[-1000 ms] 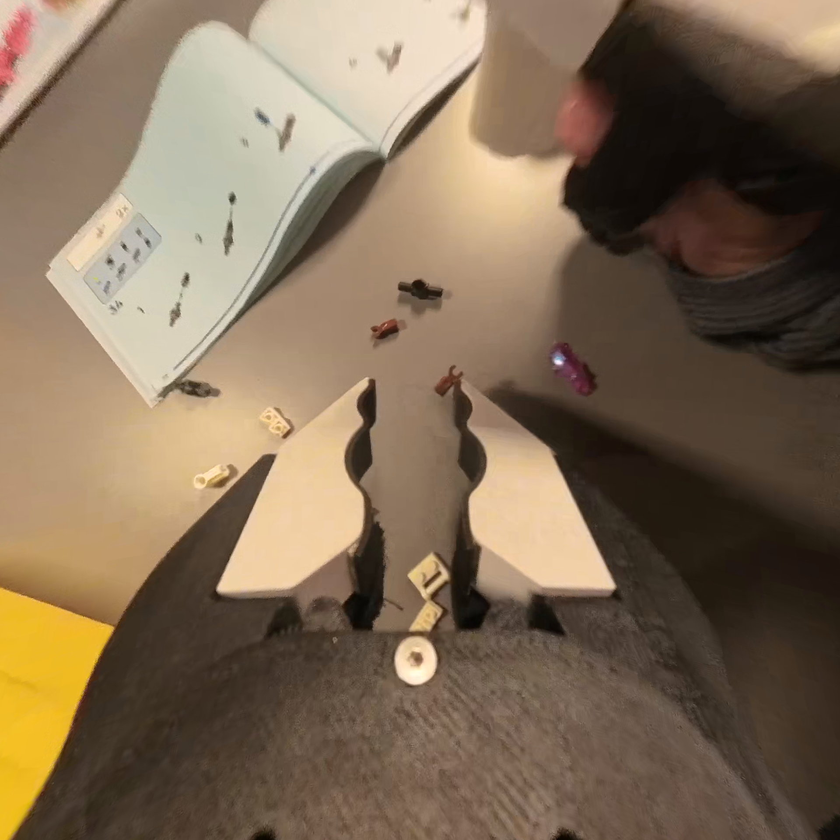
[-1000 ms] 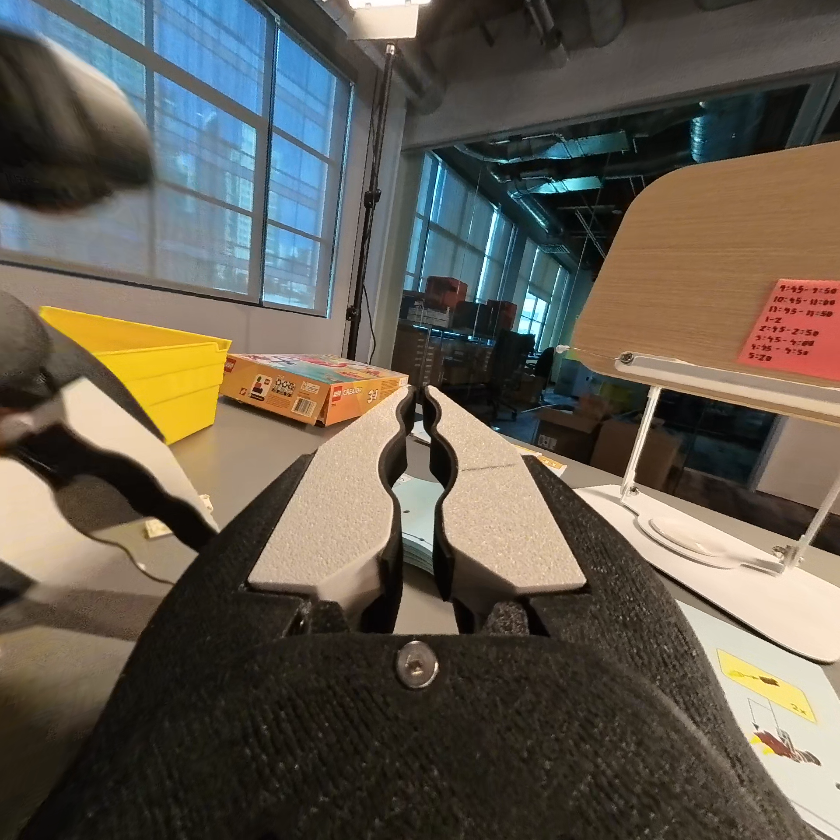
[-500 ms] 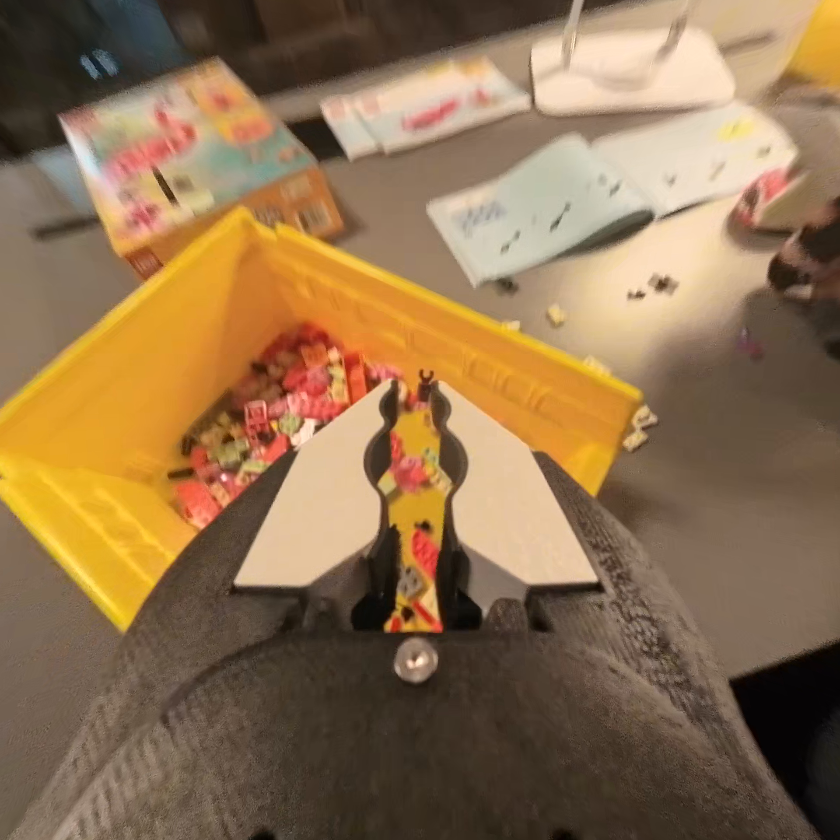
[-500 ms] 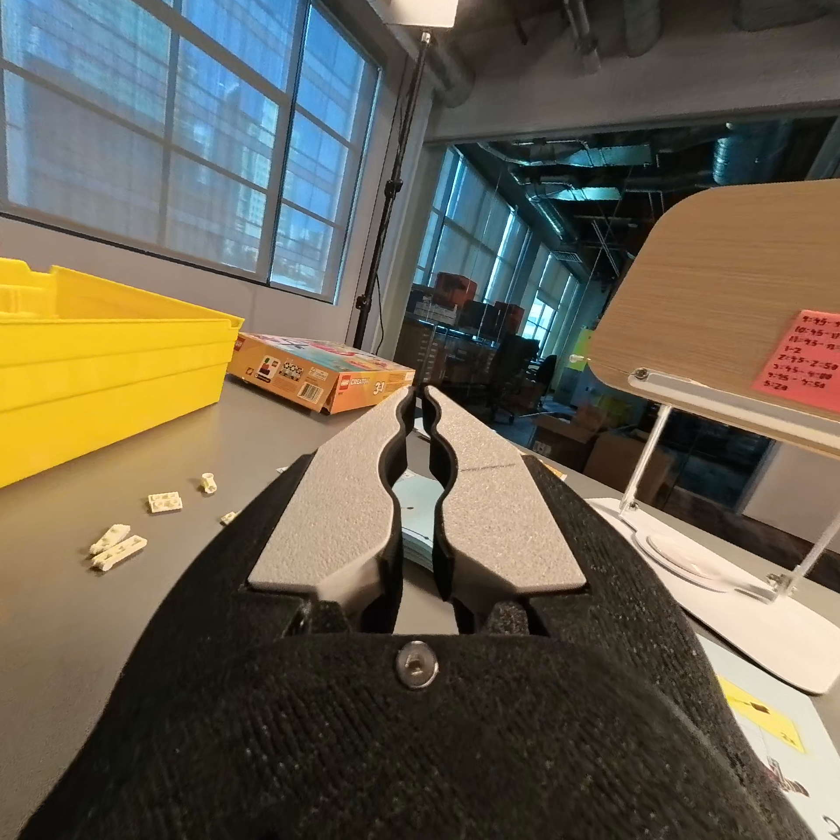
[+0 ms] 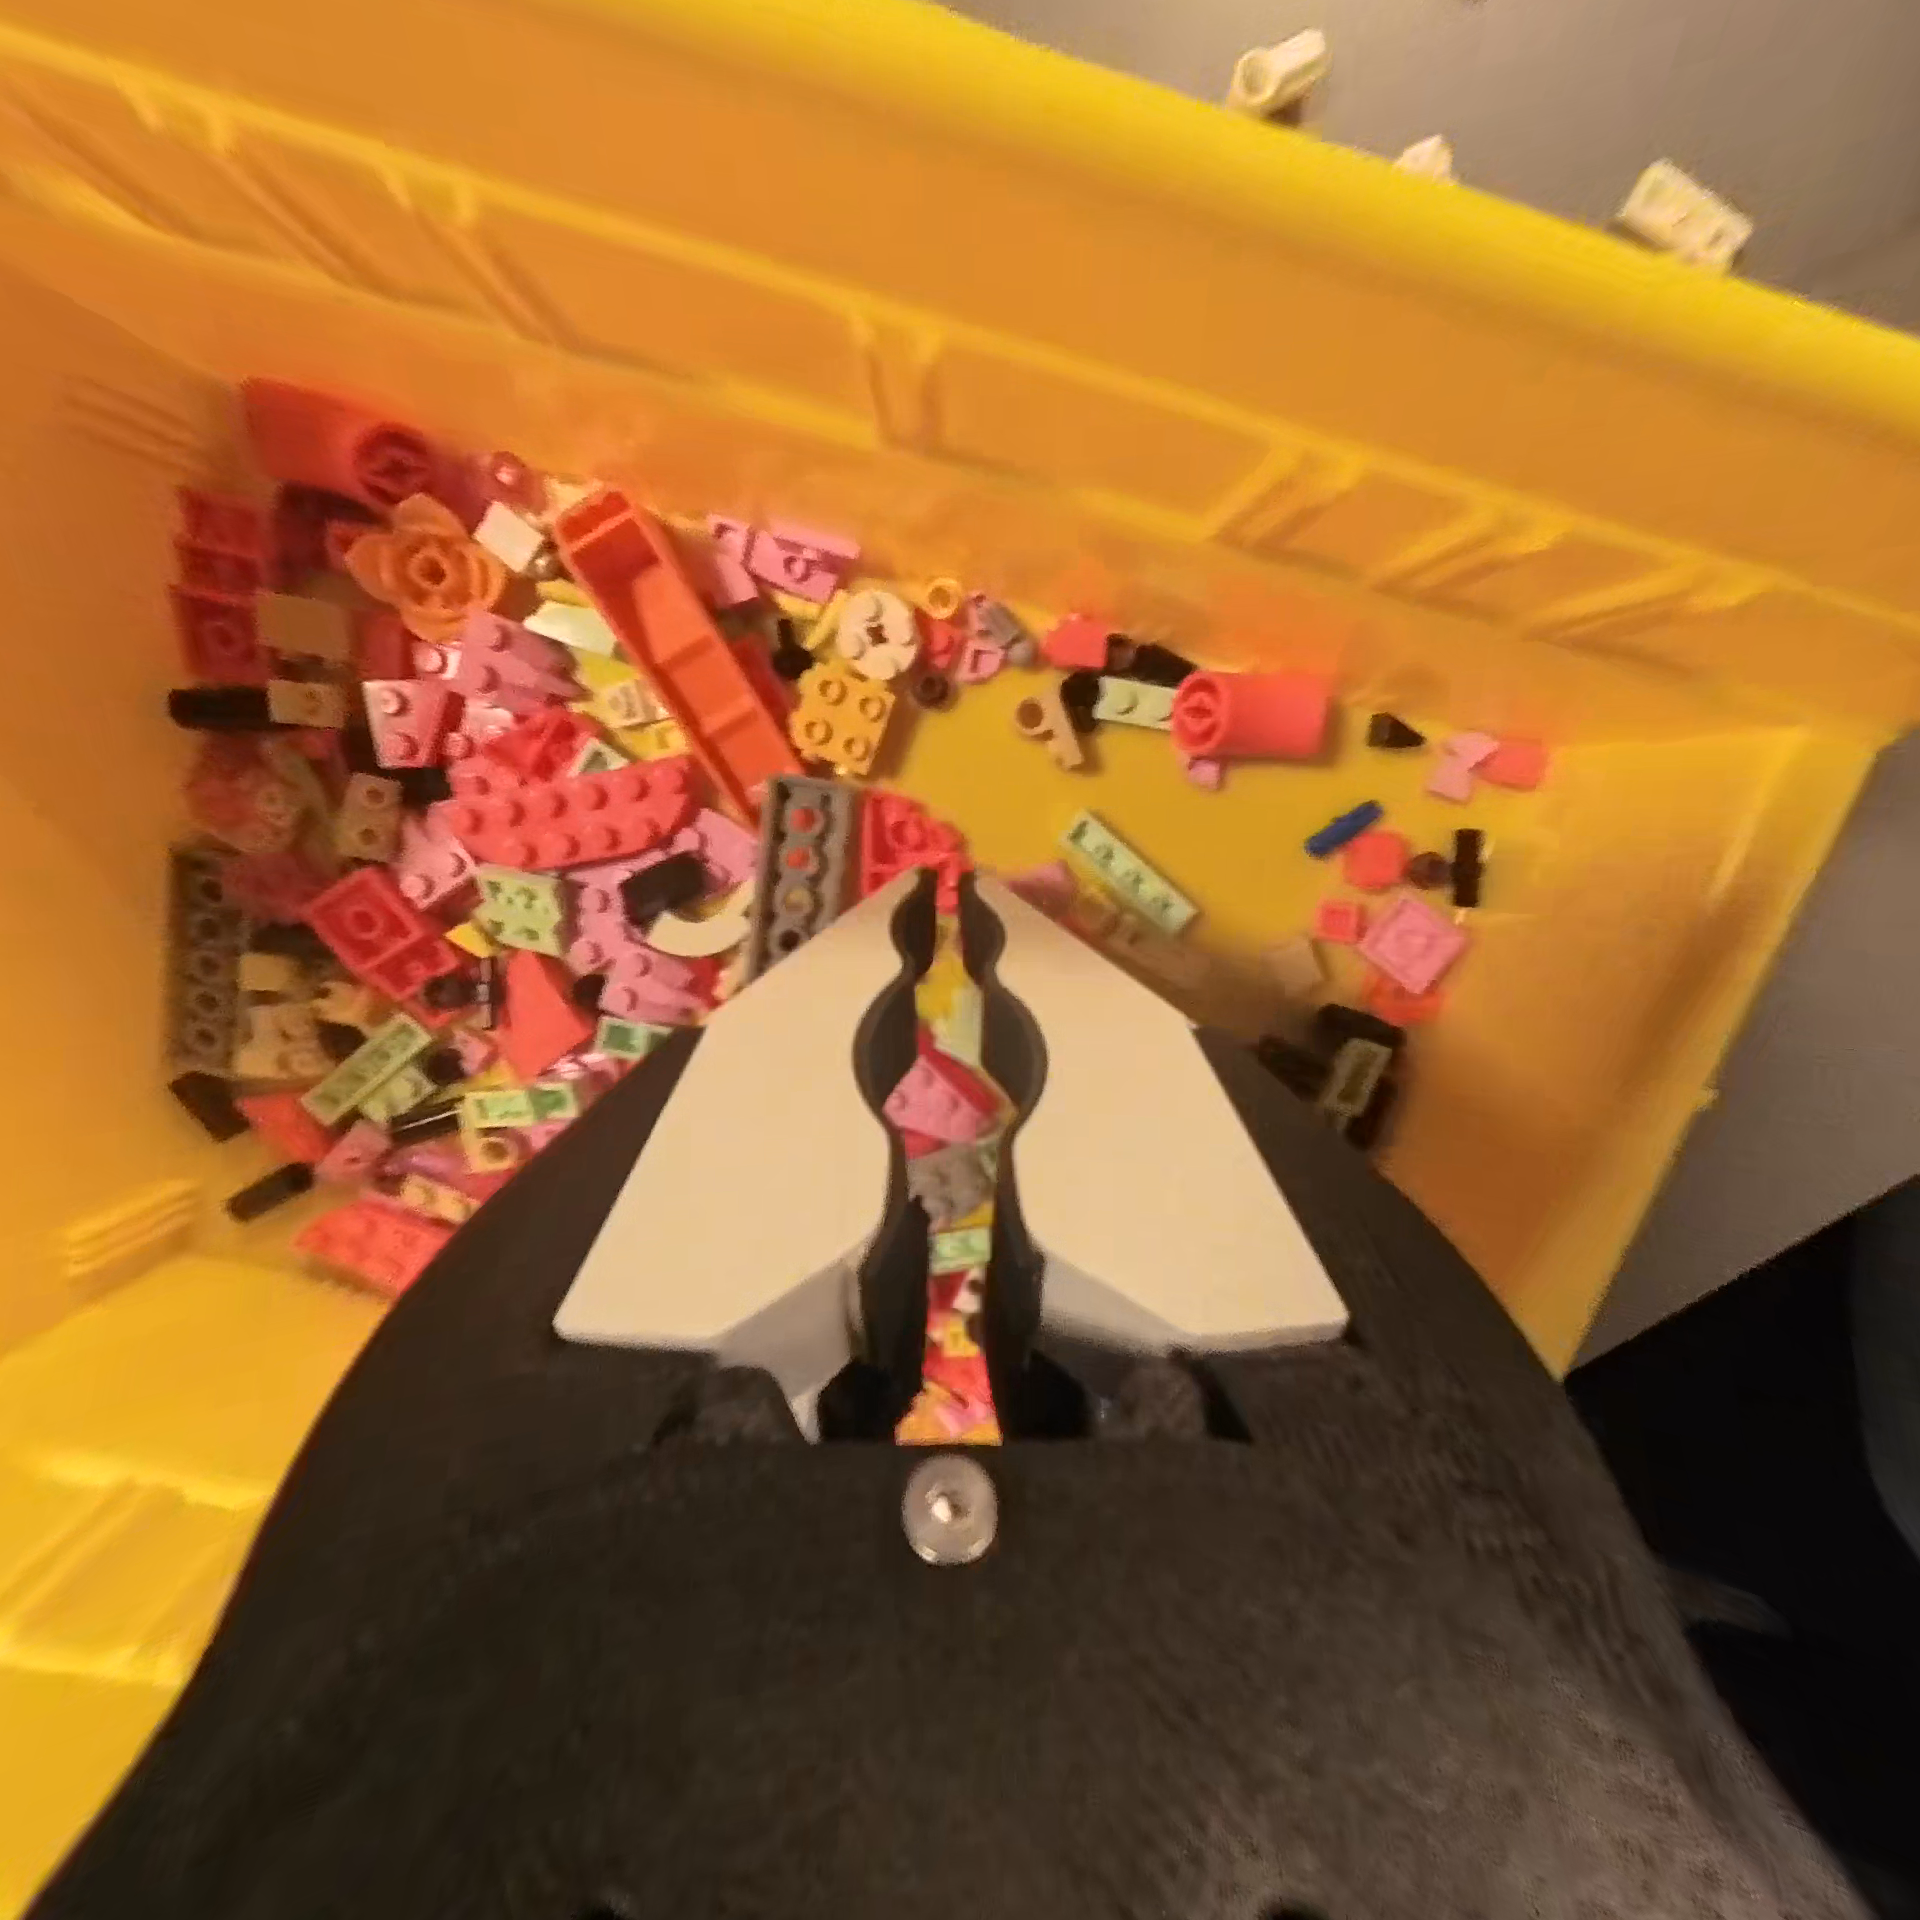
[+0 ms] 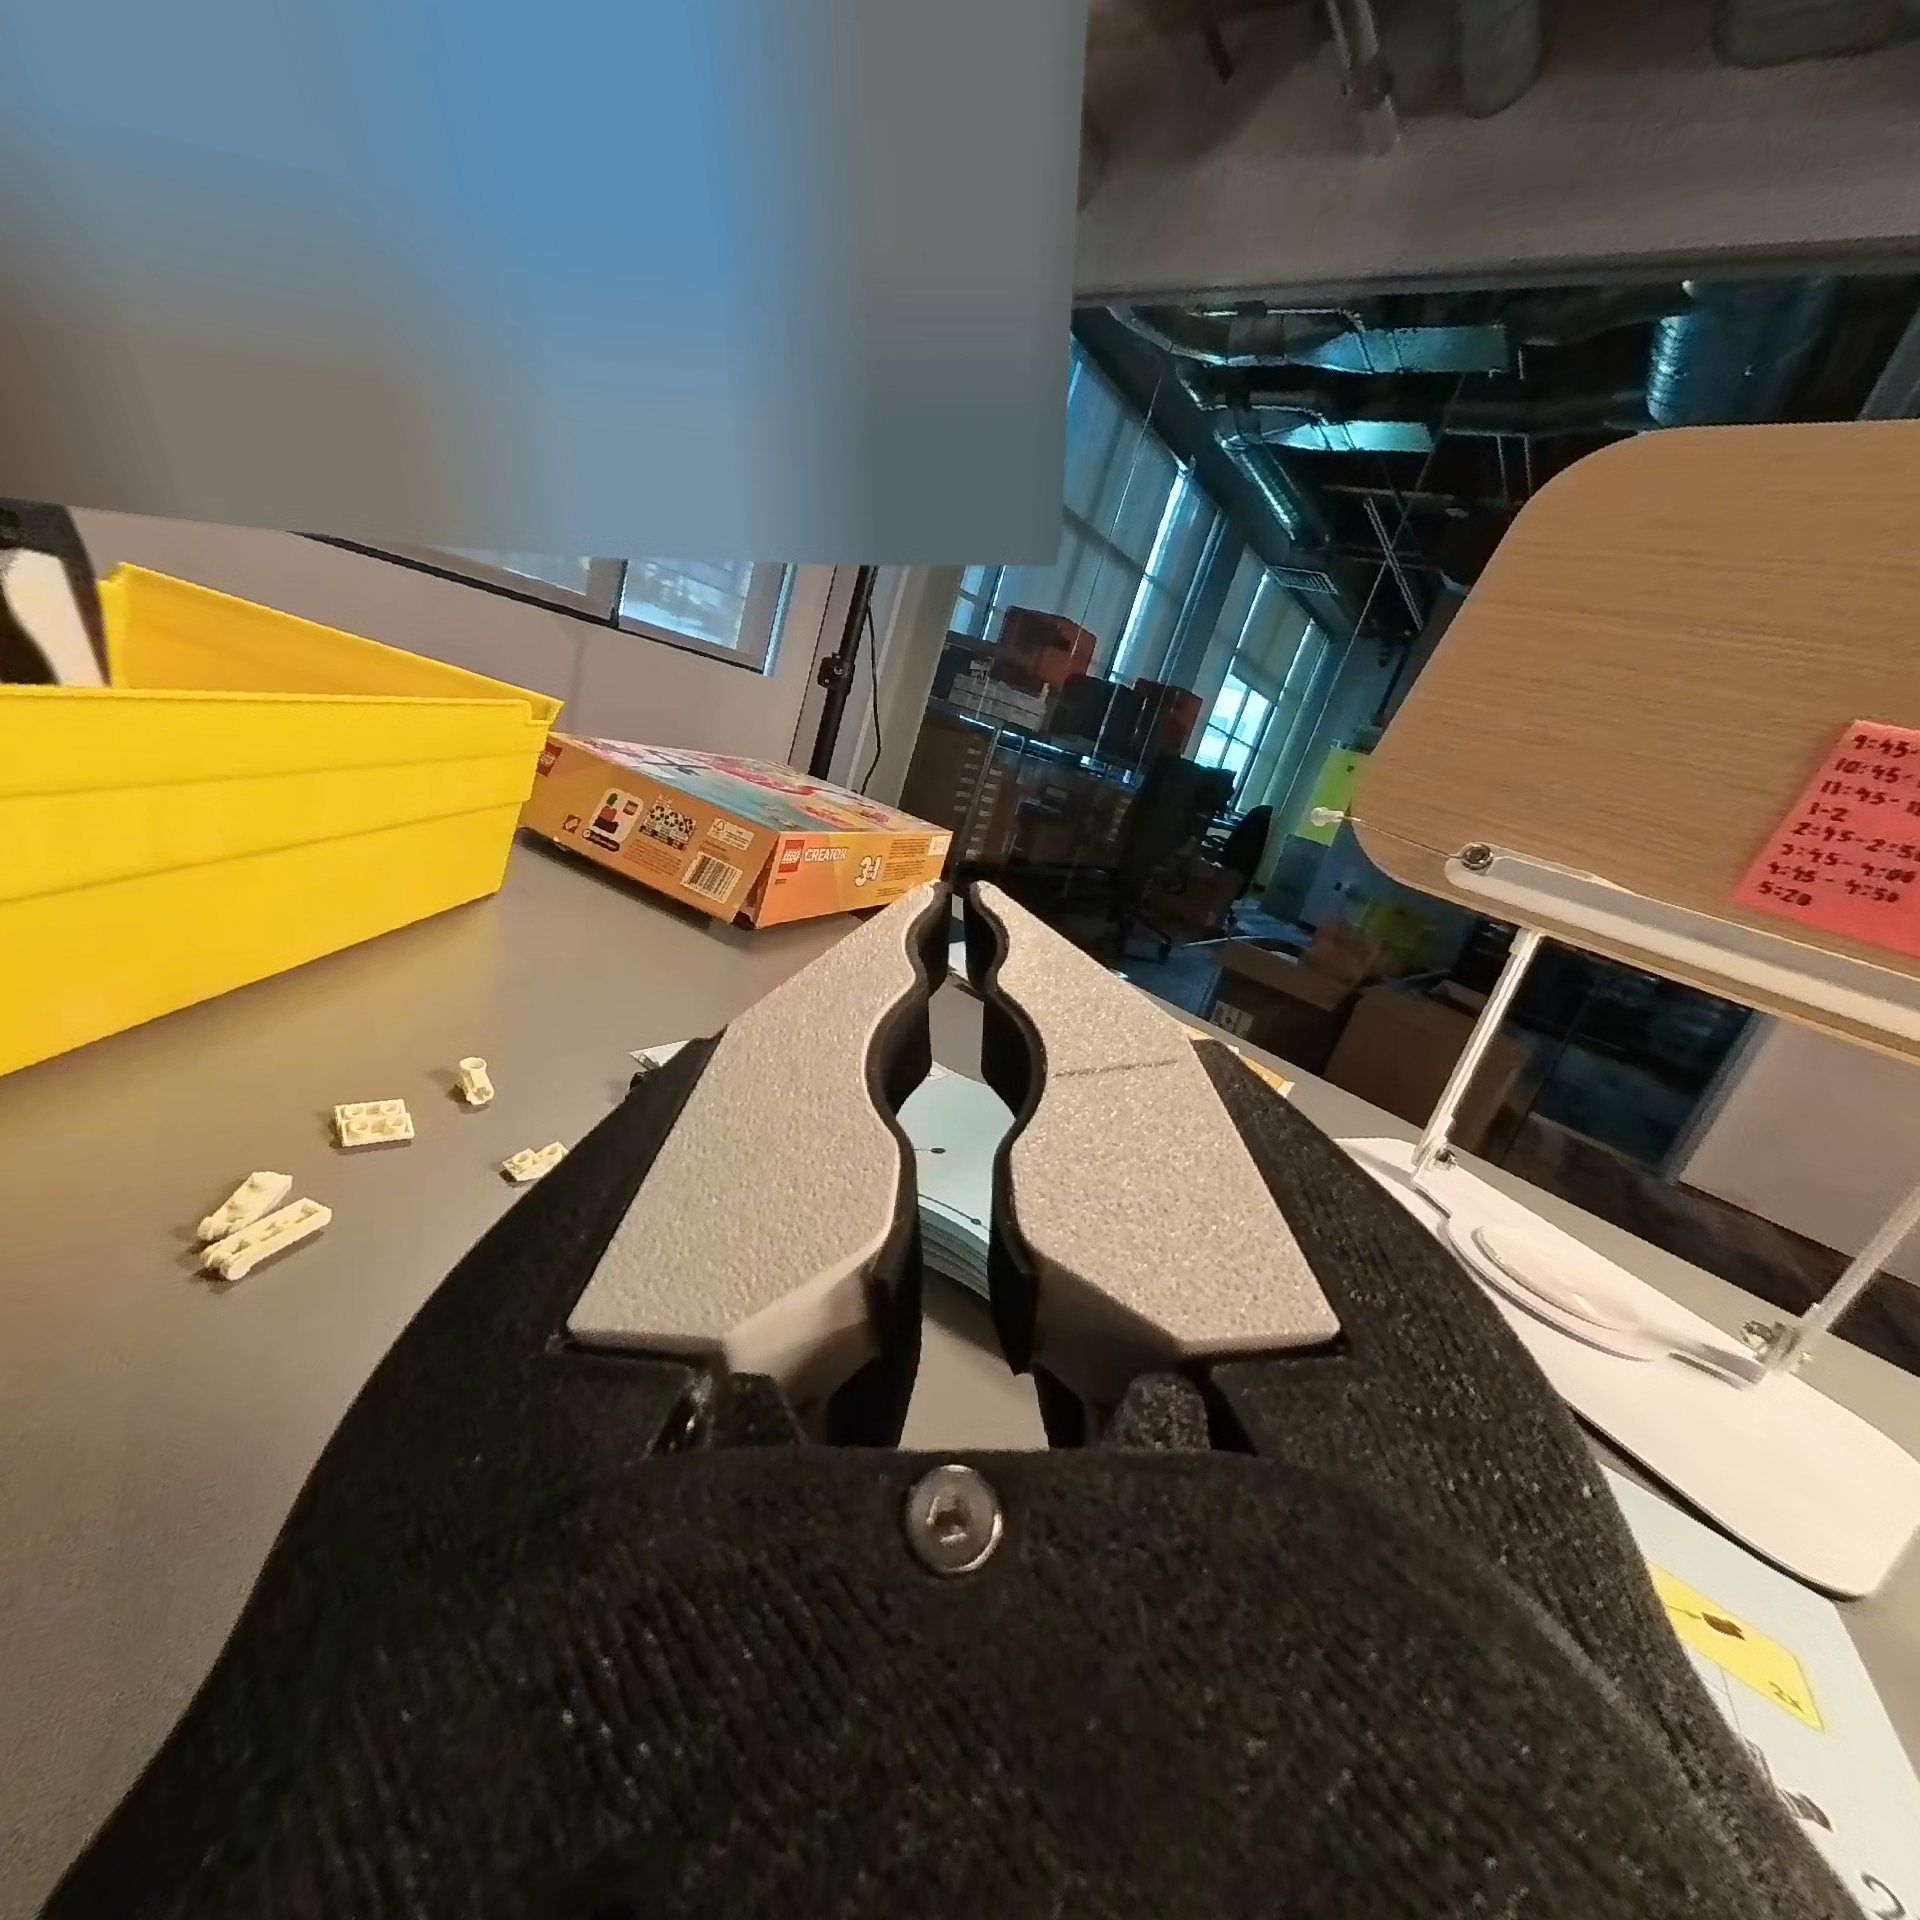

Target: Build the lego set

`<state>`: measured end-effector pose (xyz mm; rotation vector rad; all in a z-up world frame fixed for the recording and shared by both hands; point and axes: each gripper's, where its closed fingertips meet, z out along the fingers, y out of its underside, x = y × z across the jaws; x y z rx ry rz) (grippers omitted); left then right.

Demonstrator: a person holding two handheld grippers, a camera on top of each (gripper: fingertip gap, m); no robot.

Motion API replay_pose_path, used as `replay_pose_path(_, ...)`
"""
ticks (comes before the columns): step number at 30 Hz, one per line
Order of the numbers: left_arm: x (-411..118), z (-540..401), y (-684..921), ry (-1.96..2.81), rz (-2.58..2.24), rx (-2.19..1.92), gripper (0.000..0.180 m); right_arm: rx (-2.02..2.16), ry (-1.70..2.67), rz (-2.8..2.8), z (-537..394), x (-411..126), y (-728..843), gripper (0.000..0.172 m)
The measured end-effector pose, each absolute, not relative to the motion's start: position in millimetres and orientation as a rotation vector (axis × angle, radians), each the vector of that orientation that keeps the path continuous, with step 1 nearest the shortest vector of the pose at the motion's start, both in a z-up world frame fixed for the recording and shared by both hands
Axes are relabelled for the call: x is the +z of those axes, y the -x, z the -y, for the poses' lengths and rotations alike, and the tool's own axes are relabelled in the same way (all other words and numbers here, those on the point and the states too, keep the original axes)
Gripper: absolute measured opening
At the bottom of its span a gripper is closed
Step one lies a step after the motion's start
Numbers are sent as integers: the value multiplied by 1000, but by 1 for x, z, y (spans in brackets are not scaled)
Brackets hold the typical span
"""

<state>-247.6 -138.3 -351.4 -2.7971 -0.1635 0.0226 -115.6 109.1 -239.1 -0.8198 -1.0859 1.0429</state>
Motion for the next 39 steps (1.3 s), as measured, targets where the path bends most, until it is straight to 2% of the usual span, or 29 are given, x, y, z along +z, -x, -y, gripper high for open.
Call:
replay_pose_path(4, -343, 146, 272, 2850, 84, 144, 6, 1047, 825, 1090, -109, -240, 117, 0)
replay_pose_path(7, -335, 146, 268, 2835, -13, 35, 6, 1050, 826, 1092, -109, -240, 117, 0)
replay_pose_path(15, -360, 157, 252, 2957, -173, -31, 7, 1059, 832, 1095, -108, -241, 118, 0)
replay_pose_path(24, -366, 155, 257, 2980, -190, 40, 10, 1060, 834, 1095, -108, -241, 119, 0)
replay_pose_path(31, -365, 155, 263, 2972, -139, 73, 5, 1064, 836, 1088, -109, -240, 118, 0)
replay_pose_path(34, -346, 147, 276, 2869, -1, 262, 4, 1065, 848, 1078, -111, -240, 118, 0)
replay_pose_path(39, -262, 121, 252, 2527, 158, 421, 4, 1084, 852, 1067, -112, -239, 118, 0)
